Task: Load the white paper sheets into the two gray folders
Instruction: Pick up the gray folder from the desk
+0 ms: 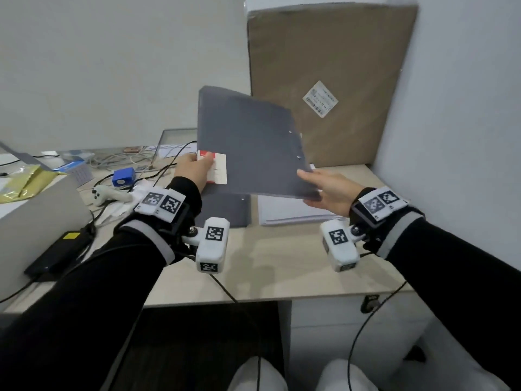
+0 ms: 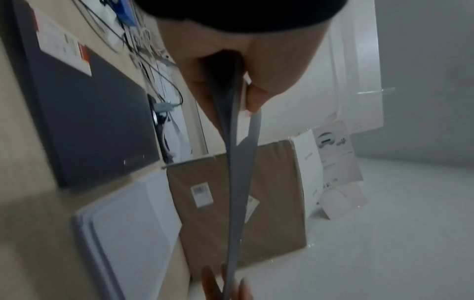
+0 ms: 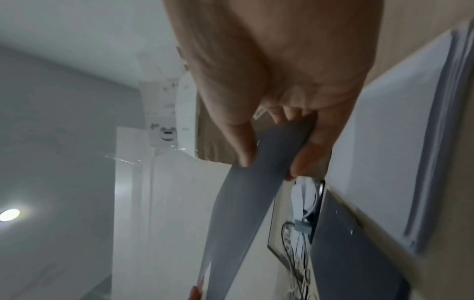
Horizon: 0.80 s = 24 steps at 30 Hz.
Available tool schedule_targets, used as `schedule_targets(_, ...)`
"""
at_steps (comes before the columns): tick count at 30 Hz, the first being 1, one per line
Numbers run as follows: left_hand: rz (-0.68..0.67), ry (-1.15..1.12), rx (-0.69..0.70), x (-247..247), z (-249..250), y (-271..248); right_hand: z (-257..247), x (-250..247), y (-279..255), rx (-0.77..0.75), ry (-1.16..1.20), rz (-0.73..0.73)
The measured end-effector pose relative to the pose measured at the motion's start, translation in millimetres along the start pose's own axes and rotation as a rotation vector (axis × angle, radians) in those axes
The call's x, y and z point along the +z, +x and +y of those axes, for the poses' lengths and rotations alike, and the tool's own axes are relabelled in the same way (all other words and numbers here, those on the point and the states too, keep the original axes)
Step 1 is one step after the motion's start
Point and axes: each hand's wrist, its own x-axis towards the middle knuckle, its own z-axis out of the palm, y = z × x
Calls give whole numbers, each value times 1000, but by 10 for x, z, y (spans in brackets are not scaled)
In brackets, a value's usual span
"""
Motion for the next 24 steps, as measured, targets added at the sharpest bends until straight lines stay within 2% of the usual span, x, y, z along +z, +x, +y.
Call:
schedule_targets(6, -210, 92, -27, 902, -308, -465, 396, -822, -624, -60, -111, 347)
schedule_targets(11, -555, 118, -303, 1570, -730, -1056, 839, -1468, -1204, 21, -139, 552)
schedule_targets(13, -584, 234, -307, 1733, -881, -1165, 998, -1634, -1322, 63, -141, 576)
schedule_targets(16, -618, 472, -229, 1919, -969, -1343, 1188, -1838, -1448, 109, -159, 621)
schedule_targets(19, -663, 565, -205, 1998, -1005, -1426, 1292, -1970, -1499, 152, -259, 665)
schedule_targets(22, -682, 604, -222, 2009, -1014, -1463, 1264, -2023, -1586, 204, -375, 607)
schedule_targets(24, -694, 680, -179, 2008, -1024, -1482, 1201, -2047, -1660, 207, -353, 558)
